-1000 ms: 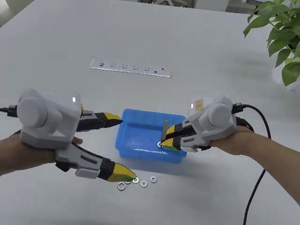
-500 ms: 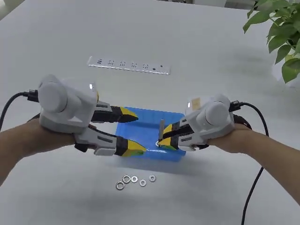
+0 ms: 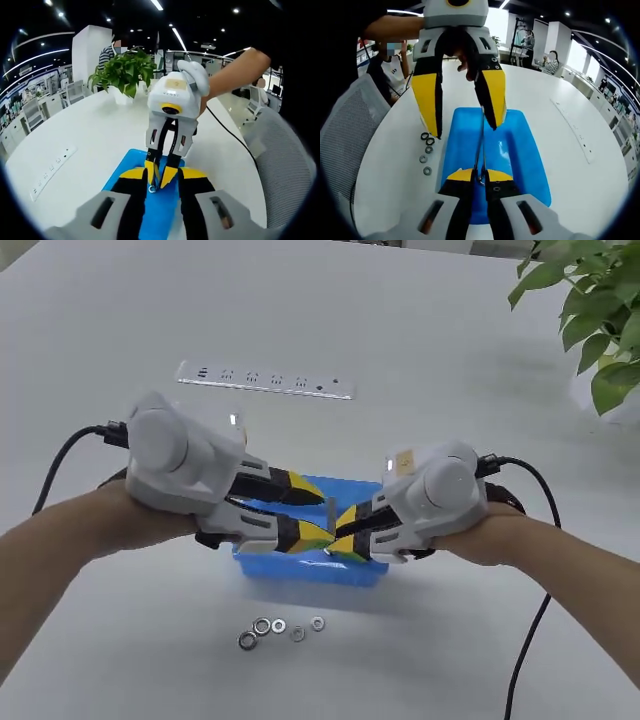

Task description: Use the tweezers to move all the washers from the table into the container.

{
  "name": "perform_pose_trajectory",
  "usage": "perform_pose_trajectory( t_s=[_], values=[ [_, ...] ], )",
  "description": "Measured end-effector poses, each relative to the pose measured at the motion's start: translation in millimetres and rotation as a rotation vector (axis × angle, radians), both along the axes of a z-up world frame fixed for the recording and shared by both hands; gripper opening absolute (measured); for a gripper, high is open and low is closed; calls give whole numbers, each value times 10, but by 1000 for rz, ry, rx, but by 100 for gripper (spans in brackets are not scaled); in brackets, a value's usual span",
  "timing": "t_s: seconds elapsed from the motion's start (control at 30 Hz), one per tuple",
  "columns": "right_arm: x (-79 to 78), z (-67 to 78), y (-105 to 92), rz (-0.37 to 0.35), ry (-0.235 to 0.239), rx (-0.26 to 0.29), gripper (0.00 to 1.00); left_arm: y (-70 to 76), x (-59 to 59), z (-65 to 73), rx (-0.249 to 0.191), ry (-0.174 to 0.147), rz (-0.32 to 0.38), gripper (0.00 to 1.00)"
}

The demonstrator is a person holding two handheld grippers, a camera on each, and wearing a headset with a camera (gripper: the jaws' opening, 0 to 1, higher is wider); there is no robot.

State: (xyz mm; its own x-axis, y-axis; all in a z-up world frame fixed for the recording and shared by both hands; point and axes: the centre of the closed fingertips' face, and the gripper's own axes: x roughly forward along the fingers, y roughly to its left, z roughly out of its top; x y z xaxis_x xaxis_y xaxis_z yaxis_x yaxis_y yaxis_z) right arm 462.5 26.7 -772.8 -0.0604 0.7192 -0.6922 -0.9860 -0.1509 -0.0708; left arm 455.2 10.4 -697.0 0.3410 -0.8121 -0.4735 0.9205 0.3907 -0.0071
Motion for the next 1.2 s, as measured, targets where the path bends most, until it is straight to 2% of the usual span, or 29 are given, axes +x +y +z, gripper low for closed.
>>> perform_pose_trajectory(
  t_s=[0.23, 0.6, 1.2],
  values=[
    [-6, 3, 0, 14, -5, 1, 9, -15, 27, -6, 20, -27, -27, 18],
    [-20, 3, 4, 43, -23, -7, 10, -34, 48, -5, 24, -30, -43, 7],
    [5, 39, 7, 61, -53, -21, 13, -48, 68, 15, 37, -28, -54, 6]
  ],
)
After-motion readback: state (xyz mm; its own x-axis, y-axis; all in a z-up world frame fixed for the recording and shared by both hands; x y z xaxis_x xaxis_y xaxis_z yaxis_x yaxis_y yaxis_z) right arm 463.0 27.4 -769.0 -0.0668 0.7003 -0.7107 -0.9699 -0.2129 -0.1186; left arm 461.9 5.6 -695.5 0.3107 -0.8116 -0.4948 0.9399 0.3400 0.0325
